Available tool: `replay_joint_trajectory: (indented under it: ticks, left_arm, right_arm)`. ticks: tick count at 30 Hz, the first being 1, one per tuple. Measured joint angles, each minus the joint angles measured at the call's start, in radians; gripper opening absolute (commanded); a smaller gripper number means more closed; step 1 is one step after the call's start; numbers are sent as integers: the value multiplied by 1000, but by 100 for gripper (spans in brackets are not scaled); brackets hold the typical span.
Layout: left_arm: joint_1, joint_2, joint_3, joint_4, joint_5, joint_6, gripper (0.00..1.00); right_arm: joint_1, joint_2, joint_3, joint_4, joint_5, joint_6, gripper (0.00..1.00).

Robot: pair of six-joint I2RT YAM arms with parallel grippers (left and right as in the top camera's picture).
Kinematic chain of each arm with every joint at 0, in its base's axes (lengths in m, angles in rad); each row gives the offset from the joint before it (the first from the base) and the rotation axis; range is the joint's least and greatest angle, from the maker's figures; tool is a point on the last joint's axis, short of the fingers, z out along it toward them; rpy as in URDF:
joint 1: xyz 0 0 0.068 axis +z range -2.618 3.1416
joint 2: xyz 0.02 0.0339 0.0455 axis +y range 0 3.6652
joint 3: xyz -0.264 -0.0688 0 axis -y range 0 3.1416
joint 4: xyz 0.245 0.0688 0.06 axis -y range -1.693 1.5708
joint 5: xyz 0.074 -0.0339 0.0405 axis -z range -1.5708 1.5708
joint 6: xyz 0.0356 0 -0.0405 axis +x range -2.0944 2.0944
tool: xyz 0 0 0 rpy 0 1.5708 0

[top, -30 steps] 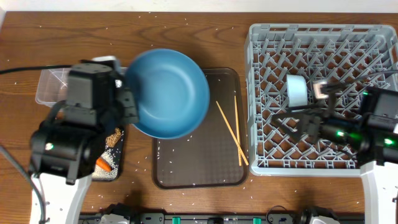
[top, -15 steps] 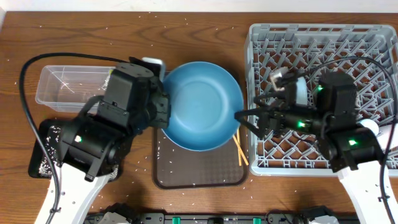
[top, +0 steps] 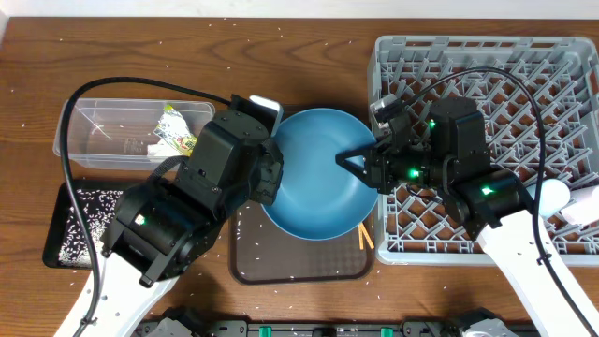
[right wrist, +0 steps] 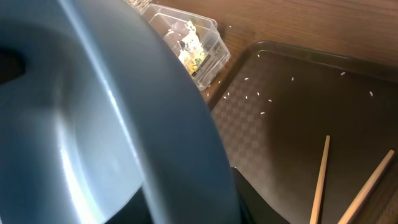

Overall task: Sort waste into correct bins and load items into the dishwasher rack
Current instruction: 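Grasp the plate rim with the right gripper and release the left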

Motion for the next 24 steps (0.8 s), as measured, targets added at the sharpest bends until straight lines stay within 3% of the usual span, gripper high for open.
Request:
replay_joint_trajectory:
  ticks: [6, 9, 13, 24]
  left_arm:
    - [-1, 0, 0, 3, -37, 6, 6]
    - [-2, 0, 0, 8, -37, 5, 16]
    - [-8, 0, 0, 37, -19, 1, 44]
    - [-12, 0, 0, 55, -6, -1, 52]
  right_arm:
    - [-1, 0, 0, 5, -3, 12, 1]
    - [-1, 0, 0, 4, -2, 13, 1]
    - [-1, 0, 0, -40, 11, 8, 1]
    - [-76, -102, 0, -224, 254, 2, 1]
